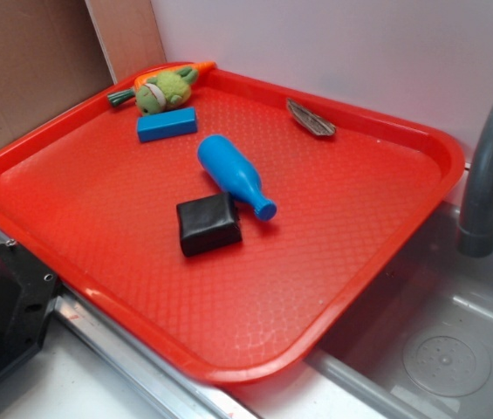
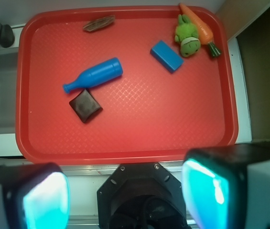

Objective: Grab the blue bottle.

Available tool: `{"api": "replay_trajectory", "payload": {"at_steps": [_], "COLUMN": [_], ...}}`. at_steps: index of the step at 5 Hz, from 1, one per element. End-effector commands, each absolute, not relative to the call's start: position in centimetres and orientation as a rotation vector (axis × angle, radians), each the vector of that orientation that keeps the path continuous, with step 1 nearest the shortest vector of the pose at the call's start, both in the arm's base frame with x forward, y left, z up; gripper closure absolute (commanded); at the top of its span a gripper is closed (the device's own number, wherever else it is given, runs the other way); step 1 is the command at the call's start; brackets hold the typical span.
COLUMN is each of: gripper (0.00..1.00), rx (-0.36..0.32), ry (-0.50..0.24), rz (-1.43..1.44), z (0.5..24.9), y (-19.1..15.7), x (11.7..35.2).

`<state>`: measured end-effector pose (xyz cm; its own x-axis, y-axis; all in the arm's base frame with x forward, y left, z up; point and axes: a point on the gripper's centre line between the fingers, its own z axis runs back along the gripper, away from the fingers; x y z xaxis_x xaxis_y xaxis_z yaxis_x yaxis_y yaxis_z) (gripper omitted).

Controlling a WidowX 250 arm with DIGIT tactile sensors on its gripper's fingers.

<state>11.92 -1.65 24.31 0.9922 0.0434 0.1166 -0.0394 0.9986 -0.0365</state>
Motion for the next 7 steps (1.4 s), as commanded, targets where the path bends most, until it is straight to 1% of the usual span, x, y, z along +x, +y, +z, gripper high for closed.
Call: {"api": "replay_trajectory", "payload": {"at_steps": [1,2,3,4,6,7], "gripper": [0.00,0.00,0.00,0.00,0.00,0.00], "rx": [-0.034,-0.057,-0.051,-0.027,-0.027,-0.002], "ry": [-0.118,-0.180,-0.239,-0.238,-0.238,-0.202], "rz": [0.042,0.291,0.540,0.737,0.737,0.911], "z": [24.3,19.9,17.1,14.1,14.1,9.3], "y": [-1.6,-2.2,-2.8,-0.8,-0.8,-1.6], "x": [11.9,16.1,20.0,23.4,23.4,24.3]}}
